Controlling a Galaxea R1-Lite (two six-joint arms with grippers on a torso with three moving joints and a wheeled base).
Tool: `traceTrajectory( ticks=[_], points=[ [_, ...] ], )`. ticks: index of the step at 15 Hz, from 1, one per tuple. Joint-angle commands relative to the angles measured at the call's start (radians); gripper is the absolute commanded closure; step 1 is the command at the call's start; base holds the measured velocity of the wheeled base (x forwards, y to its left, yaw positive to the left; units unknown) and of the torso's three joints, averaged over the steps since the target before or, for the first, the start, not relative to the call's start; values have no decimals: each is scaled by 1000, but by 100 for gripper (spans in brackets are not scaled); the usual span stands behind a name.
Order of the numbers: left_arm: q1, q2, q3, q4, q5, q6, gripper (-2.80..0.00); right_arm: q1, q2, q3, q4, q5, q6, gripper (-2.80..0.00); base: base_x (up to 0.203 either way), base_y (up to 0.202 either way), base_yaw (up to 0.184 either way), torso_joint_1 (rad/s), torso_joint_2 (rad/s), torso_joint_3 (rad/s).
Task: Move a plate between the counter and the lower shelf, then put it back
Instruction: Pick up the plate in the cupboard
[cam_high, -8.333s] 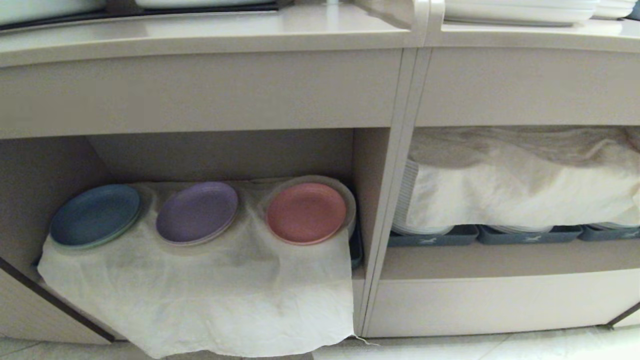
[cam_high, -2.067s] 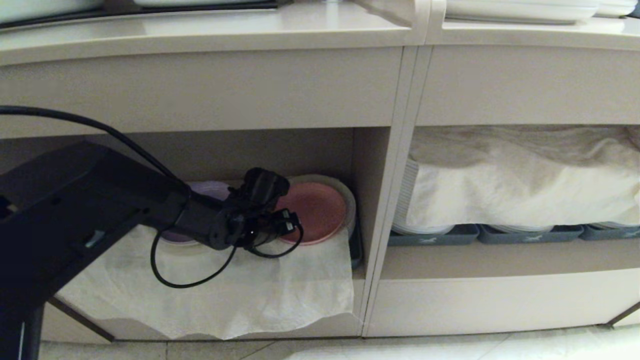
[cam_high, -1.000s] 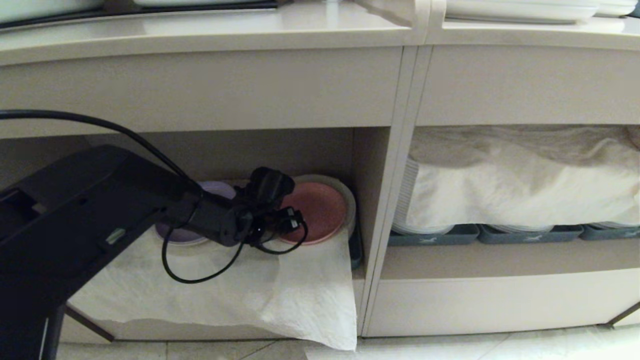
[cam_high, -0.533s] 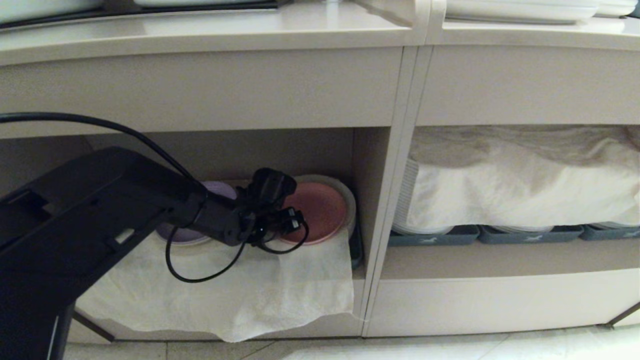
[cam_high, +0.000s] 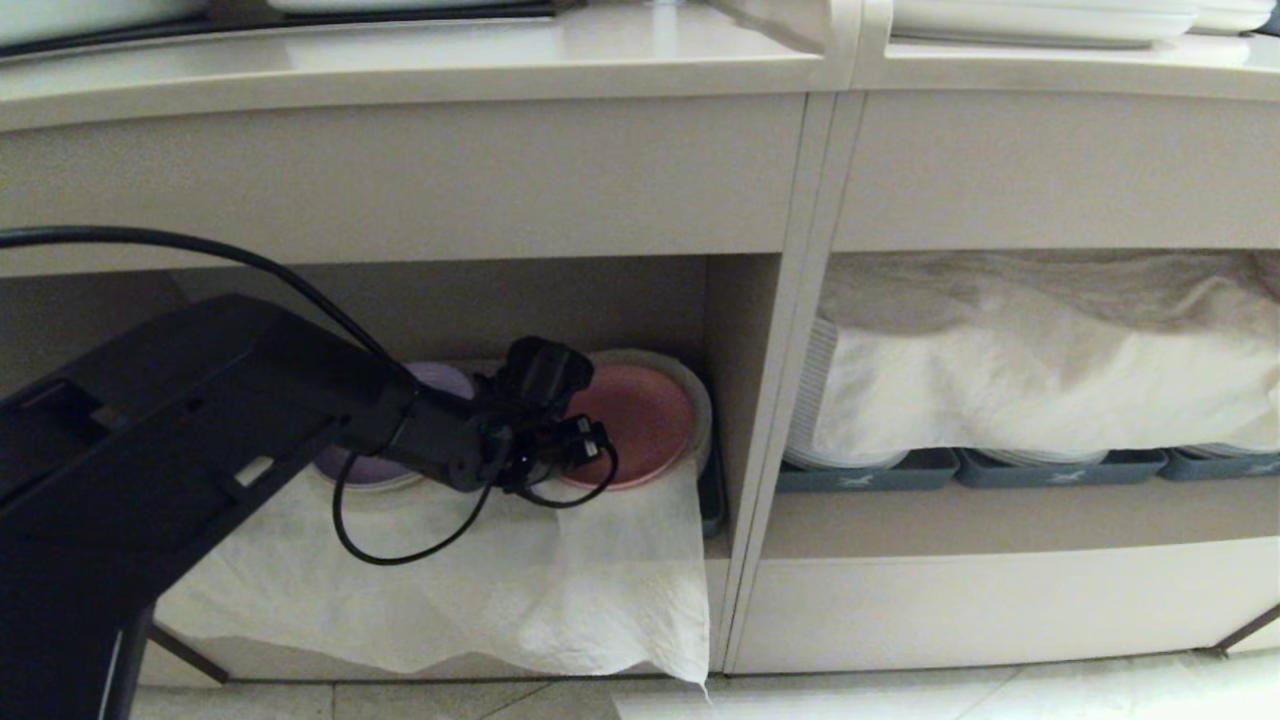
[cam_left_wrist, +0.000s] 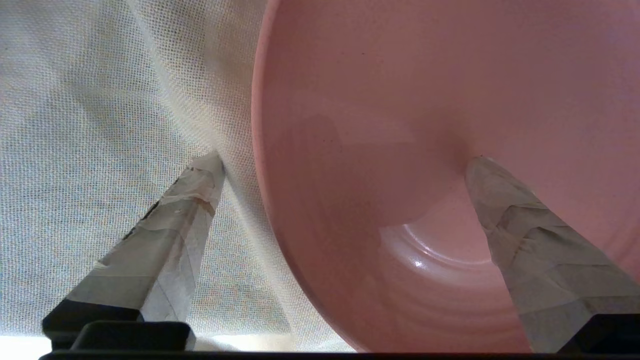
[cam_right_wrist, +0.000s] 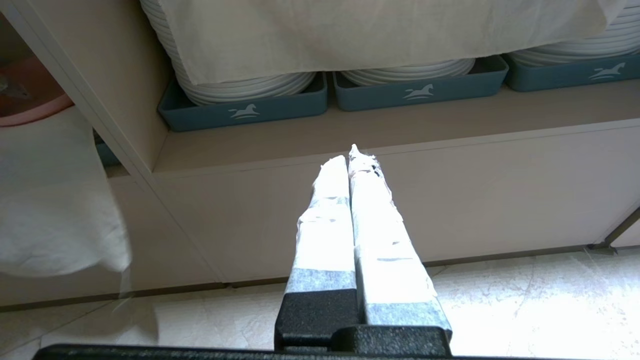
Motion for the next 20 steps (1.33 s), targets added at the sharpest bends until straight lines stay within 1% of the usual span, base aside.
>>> traceTrajectory(
  ticks=[1,10,16,20],
  points=[
    [0,-8,0,-1,1,-4,-280,0,0,0,-1,-1,1,0,0,0,0,0,0,0],
    [-4,-29,0,0,0,-5,-280,0,0,0,-1,-1,1,0,0,0,0,0,0,0],
    [-25,-26,-1,-2,-1,-7,-280,0,0,0,-1,-1,1,0,0,0,0,0,0,0],
    [-23,-28,-6,0,-1,-7,-280,0,0,0,-1,-1,1,0,0,0,0,0,0,0]
  ],
)
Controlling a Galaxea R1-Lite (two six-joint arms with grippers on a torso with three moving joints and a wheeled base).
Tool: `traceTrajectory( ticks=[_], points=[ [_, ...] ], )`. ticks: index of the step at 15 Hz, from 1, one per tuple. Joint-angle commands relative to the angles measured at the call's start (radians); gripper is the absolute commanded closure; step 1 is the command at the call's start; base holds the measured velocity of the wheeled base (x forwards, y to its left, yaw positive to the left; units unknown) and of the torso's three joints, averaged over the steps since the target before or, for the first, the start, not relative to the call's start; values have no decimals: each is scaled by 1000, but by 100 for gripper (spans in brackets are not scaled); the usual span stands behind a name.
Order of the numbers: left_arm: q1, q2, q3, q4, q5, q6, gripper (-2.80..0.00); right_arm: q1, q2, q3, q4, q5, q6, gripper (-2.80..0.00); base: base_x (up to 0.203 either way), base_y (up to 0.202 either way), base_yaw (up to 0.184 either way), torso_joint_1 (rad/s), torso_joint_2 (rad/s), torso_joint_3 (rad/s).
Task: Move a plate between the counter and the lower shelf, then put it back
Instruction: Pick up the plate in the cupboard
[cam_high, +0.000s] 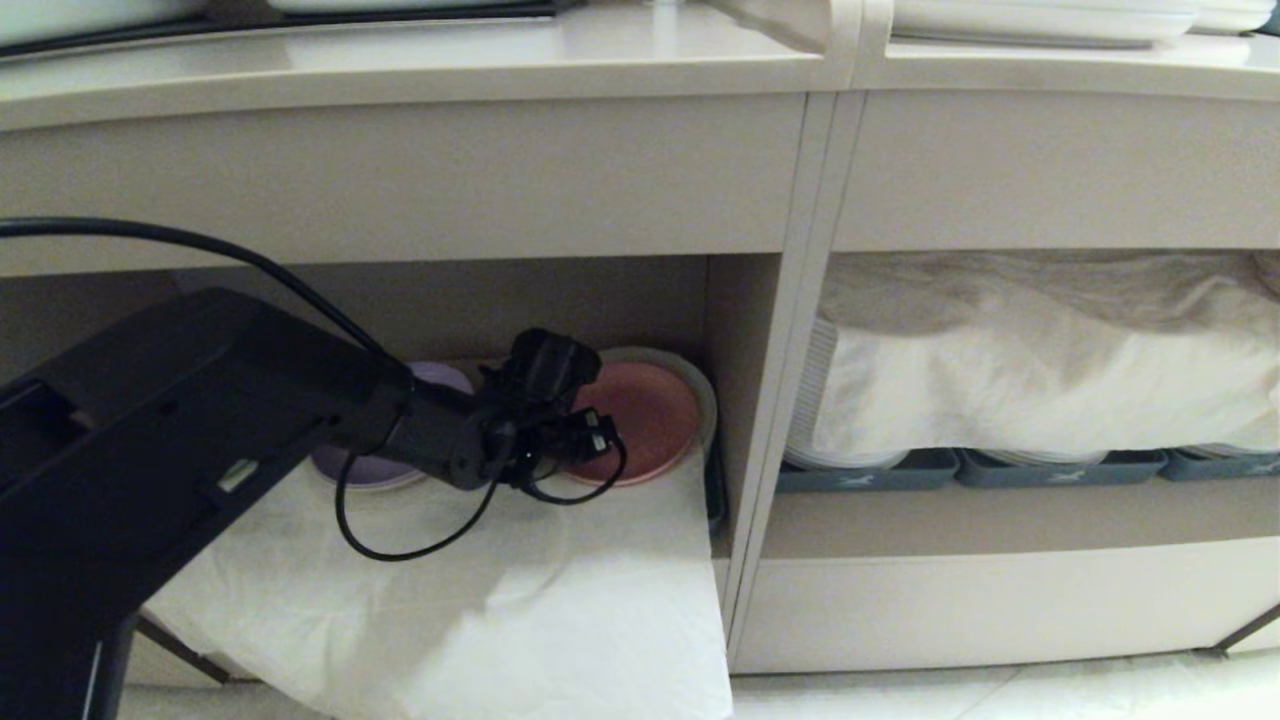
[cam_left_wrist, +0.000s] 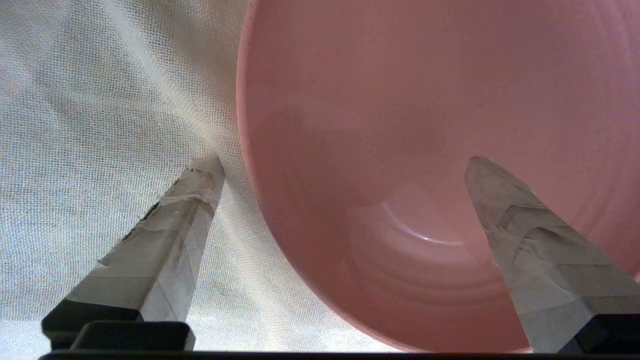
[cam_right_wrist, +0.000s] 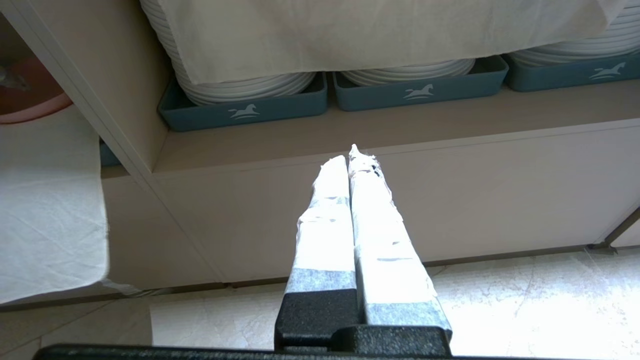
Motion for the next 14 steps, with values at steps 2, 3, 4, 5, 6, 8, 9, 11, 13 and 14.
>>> traceTrajectory(
  ticks=[2,3,4,5,6,8,9,11,13,14],
  points=[
    [2,-9,4,5,2,-4,-280,0,0,0,0,0,0,0,0,0,0,0,0,0],
    [2,-15,4,23,1,-4,-280,0,0,0,0,0,0,0,0,0,0,0,0,0],
    [2,-20,4,38,1,-6,-280,0,0,0,0,0,0,0,0,0,0,0,0,0],
    [2,-24,5,40,1,-6,-280,0,0,0,0,0,0,0,0,0,0,0,0,0],
    [2,-32,7,43,1,-4,-280,0,0,0,0,0,0,0,0,0,0,0,0,0],
    [4,-39,7,58,1,-4,-280,0,0,0,0,0,0,0,0,0,0,0,0,0],
    [5,-43,7,67,1,-4,-280,0,0,0,0,0,0,0,0,0,0,0,0,0],
    [10,-43,5,66,1,-6,-280,0,0,0,0,0,0,0,0,0,0,0,0,0],
    [10,-41,0,64,-2,-6,-280,0,0,0,0,0,0,0,0,0,0,0,0,0],
    [8,-37,-2,62,-5,-6,-280,0,0,0,0,0,0,0,0,0,0,0,0,0]
  ],
)
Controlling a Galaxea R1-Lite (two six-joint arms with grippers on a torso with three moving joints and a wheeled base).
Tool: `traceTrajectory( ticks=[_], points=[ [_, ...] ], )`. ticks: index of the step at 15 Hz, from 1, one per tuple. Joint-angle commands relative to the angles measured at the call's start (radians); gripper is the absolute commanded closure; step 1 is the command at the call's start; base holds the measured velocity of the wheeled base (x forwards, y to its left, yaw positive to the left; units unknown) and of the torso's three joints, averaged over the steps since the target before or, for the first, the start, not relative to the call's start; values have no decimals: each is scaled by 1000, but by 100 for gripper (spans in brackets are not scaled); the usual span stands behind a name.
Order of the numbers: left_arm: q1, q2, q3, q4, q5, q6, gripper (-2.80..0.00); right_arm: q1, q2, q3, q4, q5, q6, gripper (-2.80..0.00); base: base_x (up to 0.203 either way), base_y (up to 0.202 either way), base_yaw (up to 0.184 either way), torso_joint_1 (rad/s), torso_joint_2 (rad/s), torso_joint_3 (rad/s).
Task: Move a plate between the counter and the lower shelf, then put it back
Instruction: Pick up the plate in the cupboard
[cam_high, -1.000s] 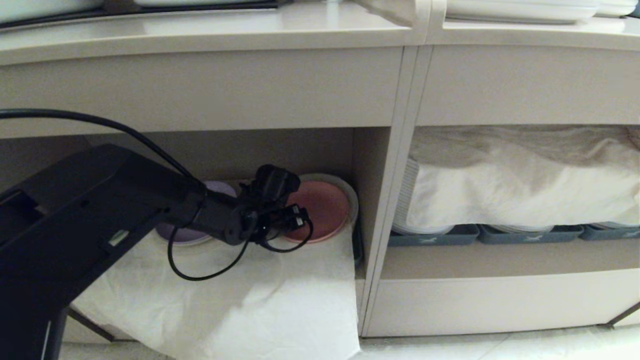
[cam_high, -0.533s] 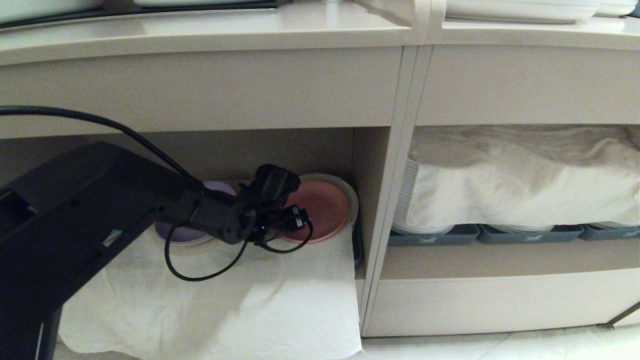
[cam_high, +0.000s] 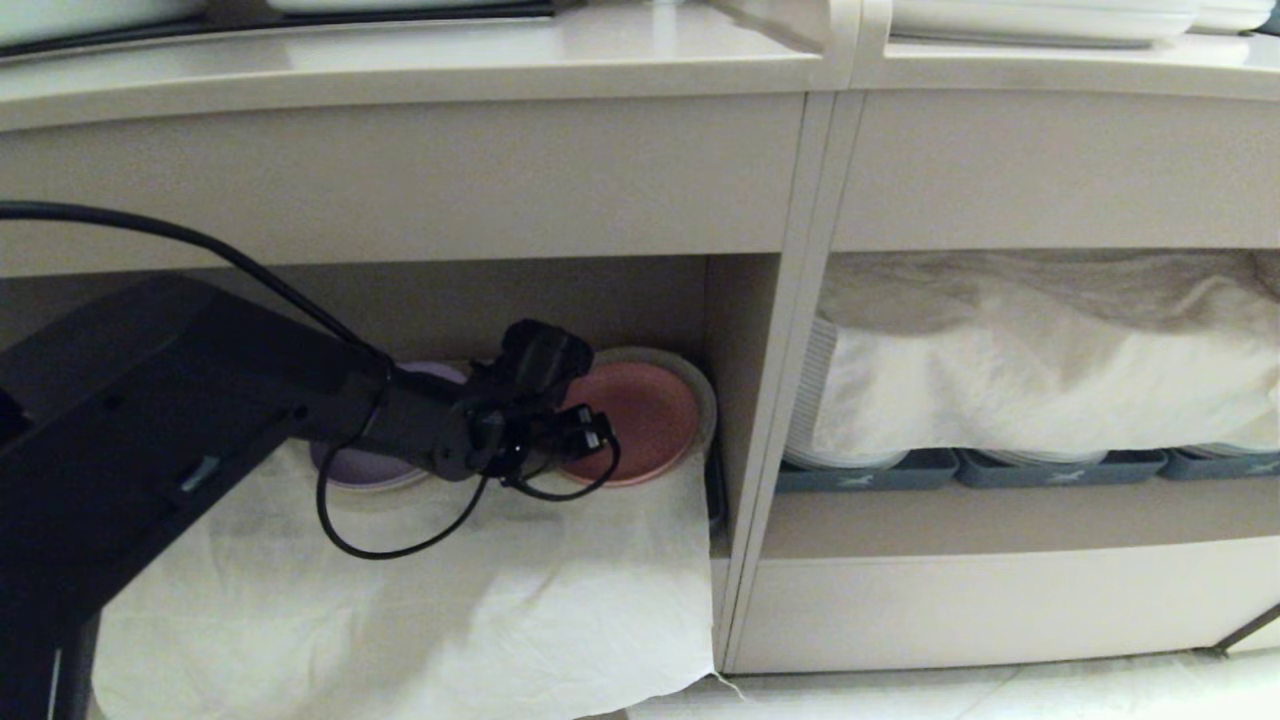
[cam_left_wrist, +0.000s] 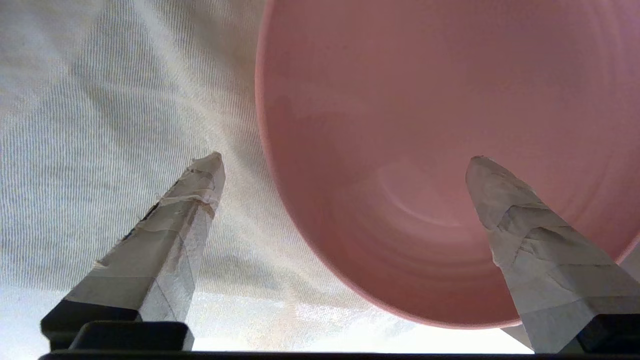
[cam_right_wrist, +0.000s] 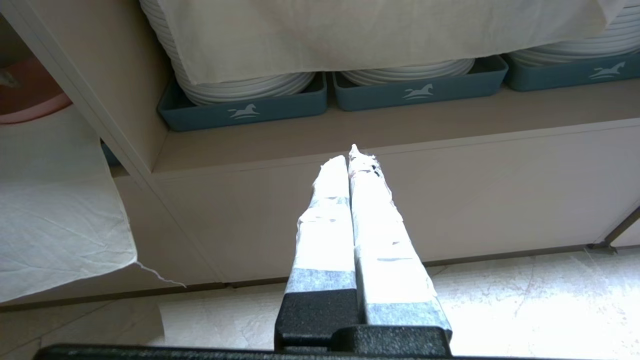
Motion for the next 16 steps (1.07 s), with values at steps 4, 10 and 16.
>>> traceTrajectory(
  ticks=[4,10,16],
  points=[
    [-4,9,-5,-3,-2,-5,-280,0,0,0,0,0,0,0,0,0,0,0,0,0],
    [-6,26,-6,-5,-4,-6,-280,0,0,0,0,0,0,0,0,0,0,0,0,0],
    [-6,32,-6,-8,-4,-4,-280,0,0,0,0,0,0,0,0,0,0,0,0,0]
  ],
)
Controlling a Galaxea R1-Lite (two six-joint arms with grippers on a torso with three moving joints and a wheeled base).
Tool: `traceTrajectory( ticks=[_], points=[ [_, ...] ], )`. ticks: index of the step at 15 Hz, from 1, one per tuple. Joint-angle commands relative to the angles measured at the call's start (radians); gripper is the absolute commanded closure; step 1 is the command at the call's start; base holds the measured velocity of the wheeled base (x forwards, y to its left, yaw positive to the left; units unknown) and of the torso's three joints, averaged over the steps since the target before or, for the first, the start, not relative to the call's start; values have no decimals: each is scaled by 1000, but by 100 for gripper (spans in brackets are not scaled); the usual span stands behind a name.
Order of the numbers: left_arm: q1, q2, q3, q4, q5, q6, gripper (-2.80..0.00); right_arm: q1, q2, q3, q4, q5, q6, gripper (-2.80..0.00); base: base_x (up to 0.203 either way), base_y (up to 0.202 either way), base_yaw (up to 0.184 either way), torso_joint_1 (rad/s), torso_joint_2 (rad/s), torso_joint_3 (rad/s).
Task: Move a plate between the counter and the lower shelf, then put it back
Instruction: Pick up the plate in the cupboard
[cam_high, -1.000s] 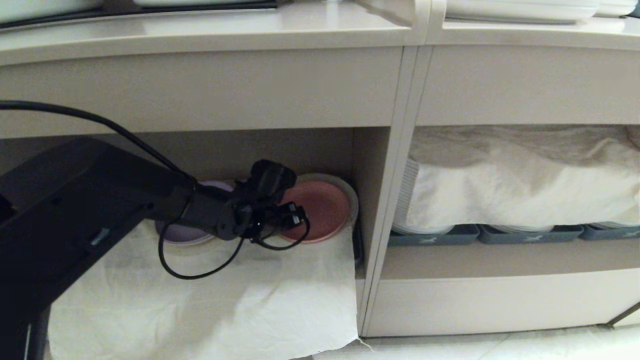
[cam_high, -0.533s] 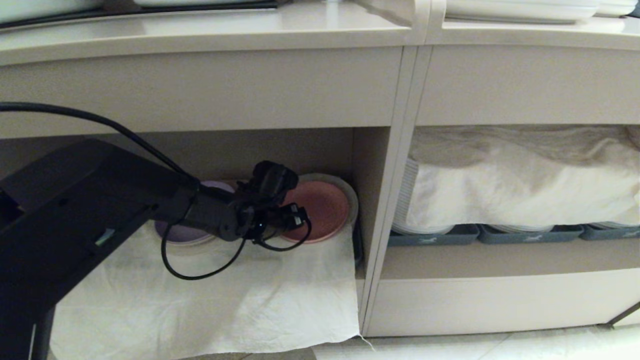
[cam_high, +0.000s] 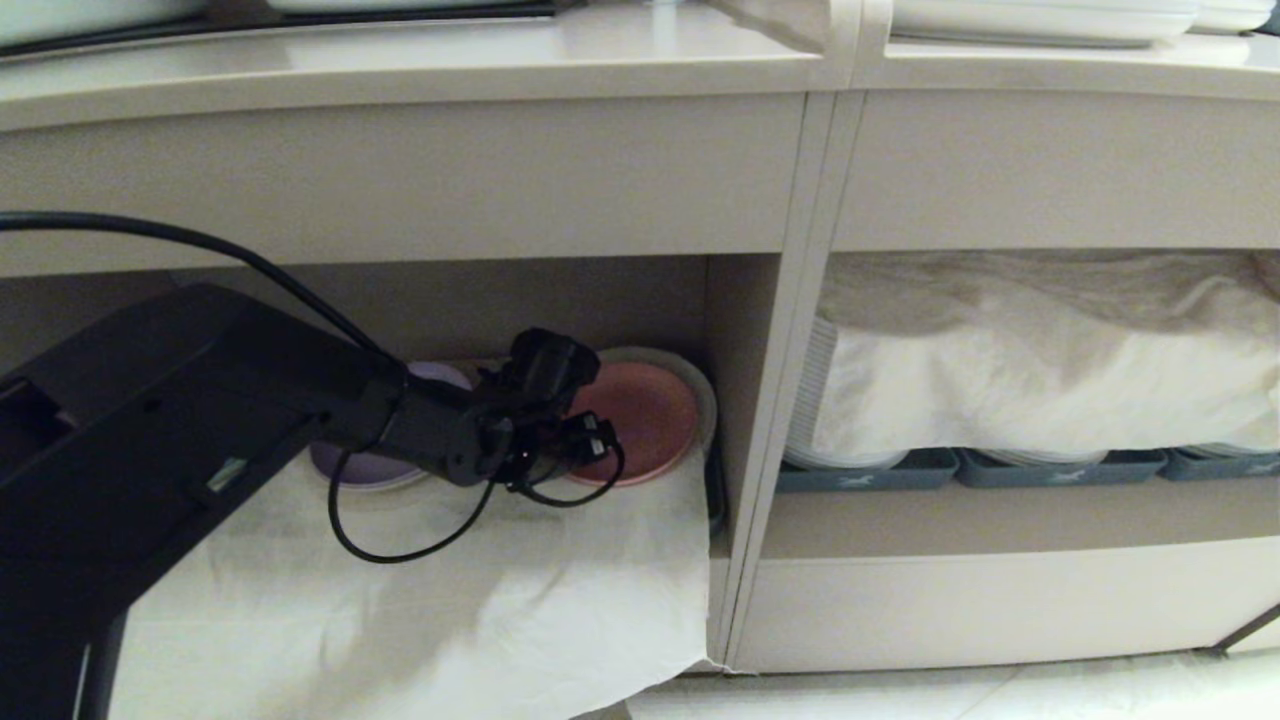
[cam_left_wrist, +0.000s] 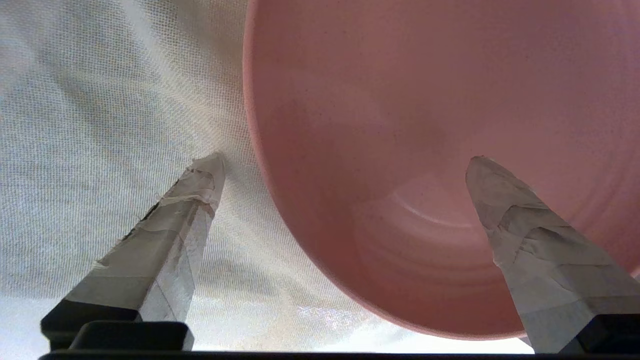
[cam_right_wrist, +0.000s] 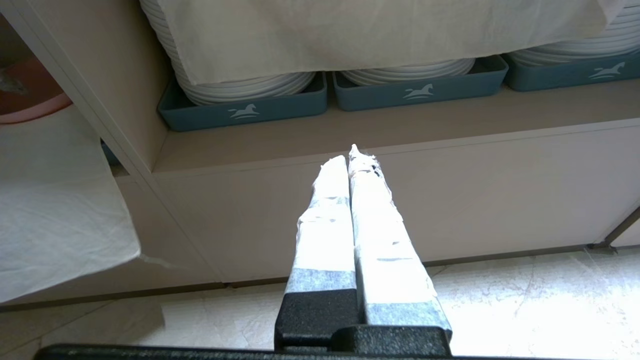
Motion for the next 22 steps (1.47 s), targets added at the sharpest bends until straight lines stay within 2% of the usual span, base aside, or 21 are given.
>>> traceTrajectory(
  ticks=[1,3,4,22],
  points=[
    [0,4,0,-1,2,-4,-280,0,0,0,0,0,0,0,0,0,0,0,0,0],
    [0,4,0,-1,4,-4,-280,0,0,0,0,0,0,0,0,0,0,0,0,0],
    [0,4,0,-1,4,-4,0,0,0,0,0,0,0,0,0,0,0,0,0,0],
    [0,-21,1,-7,10,-4,0,0,0,0,0,0,0,0,0,0,0,0,0,0]
  ],
)
